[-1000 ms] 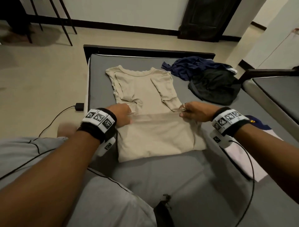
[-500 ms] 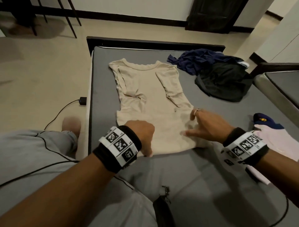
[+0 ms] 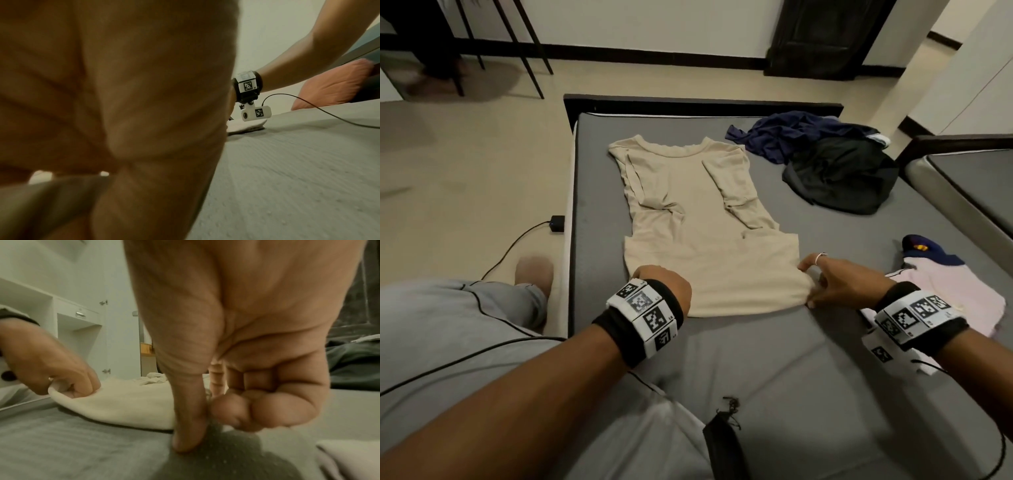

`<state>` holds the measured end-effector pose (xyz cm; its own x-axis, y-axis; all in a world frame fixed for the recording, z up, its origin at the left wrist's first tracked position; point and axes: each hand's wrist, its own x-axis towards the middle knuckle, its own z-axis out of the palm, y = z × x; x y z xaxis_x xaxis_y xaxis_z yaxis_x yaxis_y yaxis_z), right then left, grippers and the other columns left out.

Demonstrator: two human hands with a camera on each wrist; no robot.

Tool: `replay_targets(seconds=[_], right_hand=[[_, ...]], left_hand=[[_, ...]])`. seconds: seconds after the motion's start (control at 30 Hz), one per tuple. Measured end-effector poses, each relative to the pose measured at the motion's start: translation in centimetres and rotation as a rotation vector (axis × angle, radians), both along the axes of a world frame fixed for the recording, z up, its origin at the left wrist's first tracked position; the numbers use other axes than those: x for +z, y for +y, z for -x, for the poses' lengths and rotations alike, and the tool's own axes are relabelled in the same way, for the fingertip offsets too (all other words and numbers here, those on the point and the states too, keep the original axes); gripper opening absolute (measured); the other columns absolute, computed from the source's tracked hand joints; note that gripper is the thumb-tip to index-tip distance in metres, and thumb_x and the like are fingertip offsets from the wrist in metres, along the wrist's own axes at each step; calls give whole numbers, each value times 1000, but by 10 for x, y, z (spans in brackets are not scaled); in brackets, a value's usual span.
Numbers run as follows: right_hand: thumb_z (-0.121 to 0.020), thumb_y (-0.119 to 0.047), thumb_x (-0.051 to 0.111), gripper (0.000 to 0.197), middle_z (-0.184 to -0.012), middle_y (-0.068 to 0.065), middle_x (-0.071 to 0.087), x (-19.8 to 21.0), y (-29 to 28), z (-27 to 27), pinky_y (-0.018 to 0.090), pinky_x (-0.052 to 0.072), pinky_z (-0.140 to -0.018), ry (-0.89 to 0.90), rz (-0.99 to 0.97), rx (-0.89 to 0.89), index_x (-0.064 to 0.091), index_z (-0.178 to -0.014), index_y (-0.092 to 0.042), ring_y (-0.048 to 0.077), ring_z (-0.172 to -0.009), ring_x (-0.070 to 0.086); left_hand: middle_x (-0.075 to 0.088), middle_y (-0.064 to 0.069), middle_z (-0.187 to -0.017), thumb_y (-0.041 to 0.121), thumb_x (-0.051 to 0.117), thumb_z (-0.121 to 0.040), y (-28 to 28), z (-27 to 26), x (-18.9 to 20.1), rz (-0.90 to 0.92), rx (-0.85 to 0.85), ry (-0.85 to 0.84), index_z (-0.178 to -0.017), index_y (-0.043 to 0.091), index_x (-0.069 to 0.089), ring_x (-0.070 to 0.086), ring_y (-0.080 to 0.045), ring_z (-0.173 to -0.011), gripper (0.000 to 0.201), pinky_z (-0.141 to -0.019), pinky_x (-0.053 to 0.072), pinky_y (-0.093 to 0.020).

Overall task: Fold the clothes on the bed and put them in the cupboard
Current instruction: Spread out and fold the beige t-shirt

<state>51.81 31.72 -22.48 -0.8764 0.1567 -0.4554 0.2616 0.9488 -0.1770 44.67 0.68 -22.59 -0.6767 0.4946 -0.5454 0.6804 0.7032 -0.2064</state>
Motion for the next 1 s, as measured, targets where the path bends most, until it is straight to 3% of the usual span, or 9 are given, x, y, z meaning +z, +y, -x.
replay_targets(seconds=[0.1,0.23,0.33,0.43,0.5,0.63,0.8,0.9,1.0], right_hand=[[-79,-34,81,68,-105,0,67,1,1,-1,29,46,-76,-3,-144,22,44,-137,-29,21,-94,64],[-84,-44,72,79,-138,4,46,9,-13,-9,39,48,-97,177,-207,166,32,-150,-31,26,-122,52],[-75,-59,73,99,-155,5,26,6,-38,-14,41,39,-111,159,-145,282,23,-156,-30,27,-138,34],[-74,-57,68,113,-166,3,-5,-12,-56,-11,45,24,-122,31,-146,318,1,-160,-28,29,-151,7],[-77,-56,68,115,-166,7,-11,-22,-61,-6,45,22,-123,16,-156,283,-6,-160,-24,30,-153,3],[-84,-44,62,103,-165,19,-3,-30,-71,4,52,28,-119,40,-265,272,-4,-158,-18,40,-150,10],[-99,-35,49,80,-161,29,10,-39,-81,5,59,32,-114,62,-439,344,2,-159,-11,48,-143,26],[-101,-42,40,61,-152,21,35,-30,-78,13,57,28,-114,110,-483,371,28,-154,-16,39,-134,42],[-90,-32,42,39,-130,4,53,-13,-70,20,60,29,-109,224,-431,457,62,-122,-21,29,-119,49]], left_hand=[[68,-1,-107,17,52,-95,-4,0,2,-11,1,3,-99,17,65,65,-25,-100,14,-93,52,-46],[62,-3,-119,21,53,-93,-4,-1,6,22,49,47,-114,17,62,58,-28,-112,23,-97,47,-49],[45,-8,-136,27,55,-92,0,-4,2,43,84,104,-134,15,47,43,-31,-125,45,-100,43,-52],[25,-13,-149,26,57,-91,6,-9,-4,-6,157,156,-145,15,33,28,-39,-136,60,-104,37,-56],[4,-15,-160,26,59,-90,8,-9,-11,-37,230,121,-152,18,20,12,-43,-145,74,-110,29,-59],[-21,-9,-163,27,57,-94,8,2,-26,-59,383,-6,-157,25,-6,-6,-41,-149,90,-114,18,-64],[-19,-10,-164,26,39,-103,10,2,-36,-124,429,-23,-158,24,-1,-8,-43,-149,68,-115,13,-65],[-12,-12,-164,21,42,-102,7,2,-19,-91,369,-58,-159,19,5,-4,-44,-149,67,-116,13,-62],[9,-17,-164,13,40,-104,2,-3,8,-53,207,-76,-155,7,22,8,-40,-150,54,-117,17,-53]])
